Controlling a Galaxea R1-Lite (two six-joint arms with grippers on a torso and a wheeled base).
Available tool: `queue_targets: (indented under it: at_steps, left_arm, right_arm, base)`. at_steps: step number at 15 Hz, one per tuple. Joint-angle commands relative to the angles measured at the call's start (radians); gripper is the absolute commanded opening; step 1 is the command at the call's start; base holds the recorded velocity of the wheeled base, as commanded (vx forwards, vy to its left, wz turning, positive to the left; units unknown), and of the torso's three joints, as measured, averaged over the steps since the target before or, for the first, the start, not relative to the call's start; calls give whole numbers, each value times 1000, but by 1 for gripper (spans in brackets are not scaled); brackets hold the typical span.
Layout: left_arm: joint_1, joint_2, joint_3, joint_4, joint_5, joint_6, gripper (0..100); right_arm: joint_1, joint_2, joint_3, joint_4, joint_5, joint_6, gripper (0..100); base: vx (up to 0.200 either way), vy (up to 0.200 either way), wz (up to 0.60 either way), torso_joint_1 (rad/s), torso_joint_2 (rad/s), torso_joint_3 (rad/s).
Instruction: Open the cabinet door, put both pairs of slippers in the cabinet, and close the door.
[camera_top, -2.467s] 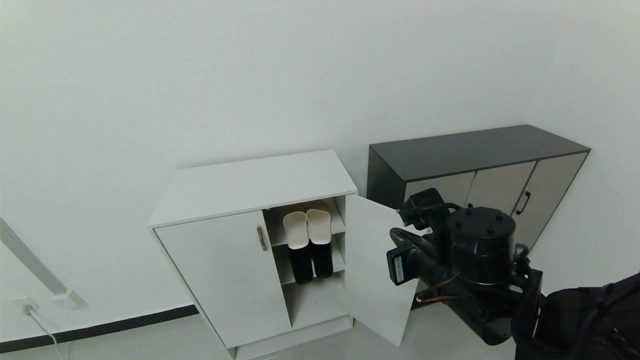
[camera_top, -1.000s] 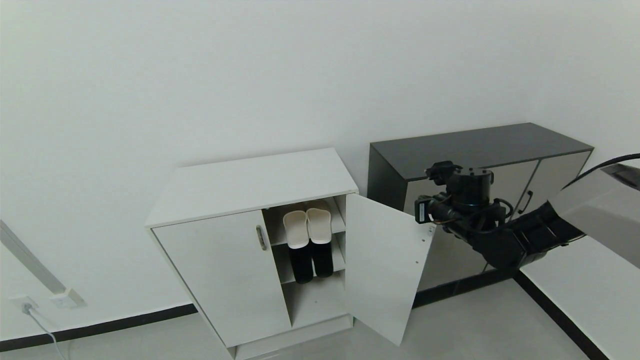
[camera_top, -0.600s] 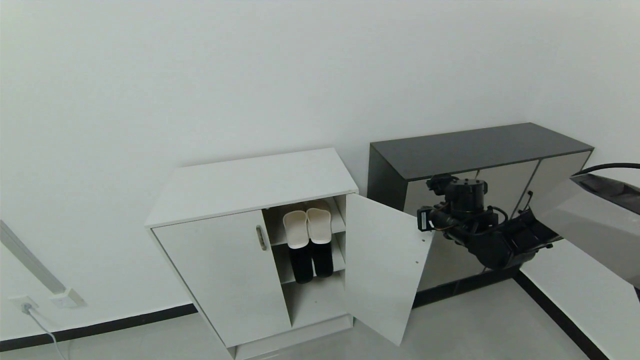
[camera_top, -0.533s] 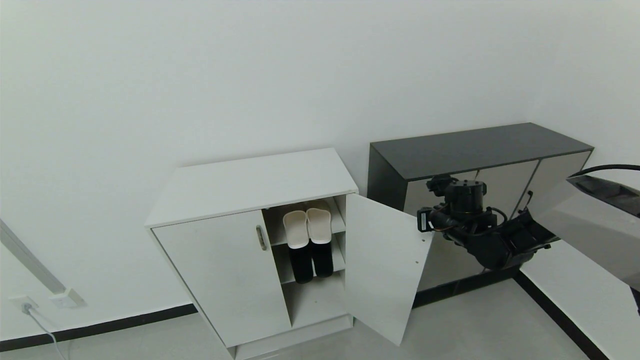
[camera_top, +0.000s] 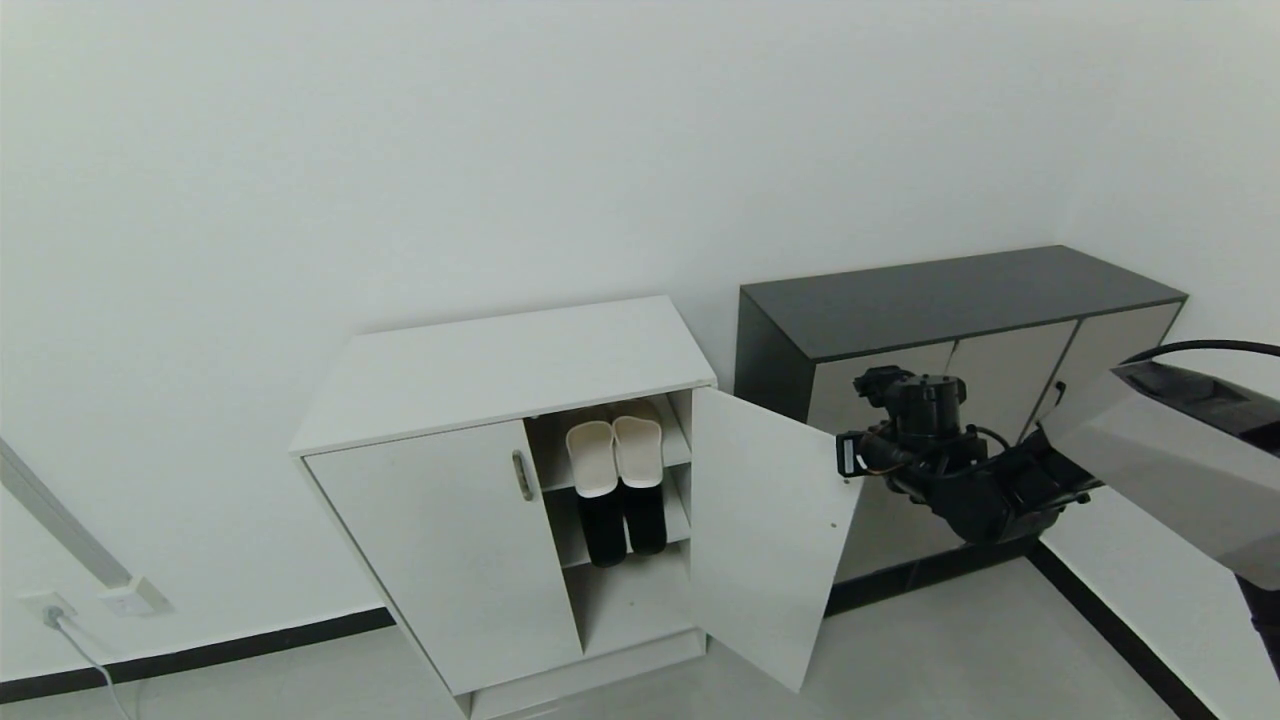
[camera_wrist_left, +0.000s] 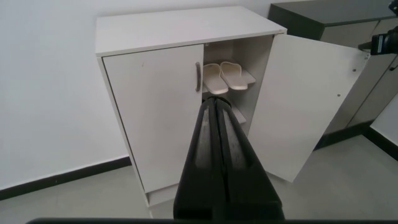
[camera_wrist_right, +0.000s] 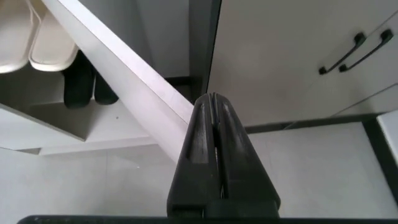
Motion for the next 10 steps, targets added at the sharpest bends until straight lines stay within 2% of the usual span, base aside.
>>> queue_targets:
  at_steps: [1,4,10]
  left_arm:
    - [0,0,0,0,0,0,0]
    - [0,0,0,0,0,0,0]
    - [0,0,0,0,1,-1,0]
  right_arm:
    - [2,-3,1,9,-1,3,0]
    - [45,-68,69,8,-1,6,0]
    - [244,-187,224,0,0,60,0]
  base:
    - [0,0,0,0,0,0]
    - [0,0,0,0,0,0]
    - [0,0,0,0,0,0]
